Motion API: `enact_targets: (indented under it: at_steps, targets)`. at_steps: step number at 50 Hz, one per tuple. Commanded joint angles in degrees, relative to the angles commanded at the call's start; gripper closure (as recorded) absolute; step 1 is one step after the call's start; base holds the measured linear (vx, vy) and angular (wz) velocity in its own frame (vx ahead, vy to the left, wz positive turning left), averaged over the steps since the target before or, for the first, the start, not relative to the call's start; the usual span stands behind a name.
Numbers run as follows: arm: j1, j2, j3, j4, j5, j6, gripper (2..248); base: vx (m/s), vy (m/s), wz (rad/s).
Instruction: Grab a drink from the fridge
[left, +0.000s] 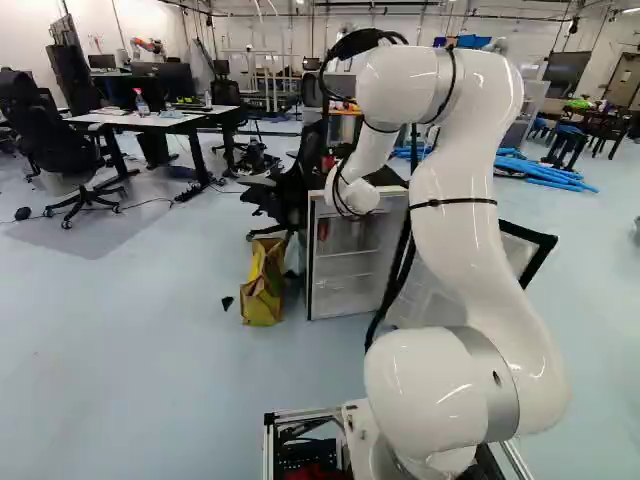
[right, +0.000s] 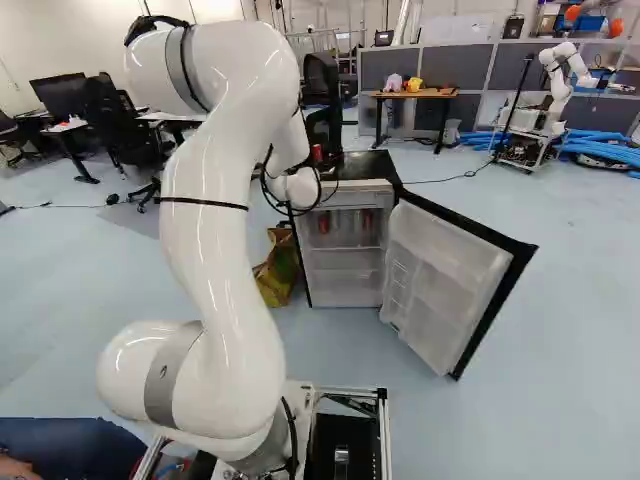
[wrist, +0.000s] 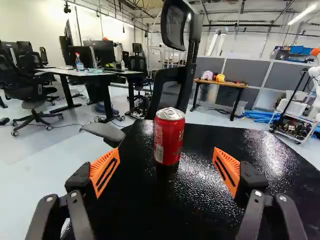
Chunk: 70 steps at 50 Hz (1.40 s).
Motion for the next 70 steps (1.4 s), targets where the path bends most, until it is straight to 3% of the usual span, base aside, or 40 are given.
enact_targets:
  at_steps: [36, 70]
  targets:
    - [-2.5, 12.3, 11.8, 0.0, -0.9, 0.0, 3, 0.0, 0.0, 0.0]
    - [-7.2, 22.8, 19.8, 0.0, -12.0, 0.0, 3, 0.0, 0.0, 0.0]
